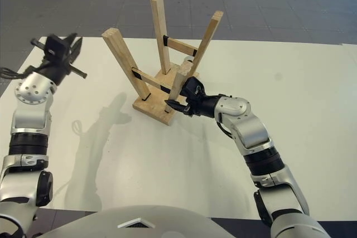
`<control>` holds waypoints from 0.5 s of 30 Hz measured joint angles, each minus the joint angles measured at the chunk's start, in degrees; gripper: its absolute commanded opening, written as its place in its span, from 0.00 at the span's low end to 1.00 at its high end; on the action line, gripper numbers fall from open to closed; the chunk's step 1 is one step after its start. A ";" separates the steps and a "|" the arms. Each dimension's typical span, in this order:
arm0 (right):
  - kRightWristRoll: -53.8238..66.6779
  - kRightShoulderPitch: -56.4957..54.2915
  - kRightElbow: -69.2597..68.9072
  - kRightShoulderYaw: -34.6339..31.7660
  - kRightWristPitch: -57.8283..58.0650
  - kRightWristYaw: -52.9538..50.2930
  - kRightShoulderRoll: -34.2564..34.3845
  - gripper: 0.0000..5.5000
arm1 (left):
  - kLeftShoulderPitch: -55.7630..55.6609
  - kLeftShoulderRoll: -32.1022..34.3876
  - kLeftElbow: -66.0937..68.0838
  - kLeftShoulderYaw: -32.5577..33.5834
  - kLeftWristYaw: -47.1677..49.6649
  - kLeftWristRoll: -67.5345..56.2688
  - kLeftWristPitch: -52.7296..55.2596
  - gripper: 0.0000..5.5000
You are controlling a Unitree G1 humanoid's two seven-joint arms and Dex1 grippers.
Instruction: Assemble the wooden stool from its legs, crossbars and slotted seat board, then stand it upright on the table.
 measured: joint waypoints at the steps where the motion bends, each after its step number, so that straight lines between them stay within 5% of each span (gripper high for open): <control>1: 0.00 -0.04 -0.05 0.00 0.00 0.09 -0.02 0.37 | -1.37 -0.46 3.66 -0.78 0.06 0.76 -1.16 0.11; 6: -0.02 -0.04 -0.09 0.02 0.00 0.17 -0.06 0.37 | -5.35 -1.66 10.68 -7.56 -2.90 4.72 -9.17 0.11; 15: 1.13 1.28 -1.22 -1.30 -0.11 3.84 -3.05 0.37 | 4.52 6.48 -8.94 -14.25 -14.32 1.40 -20.15 0.11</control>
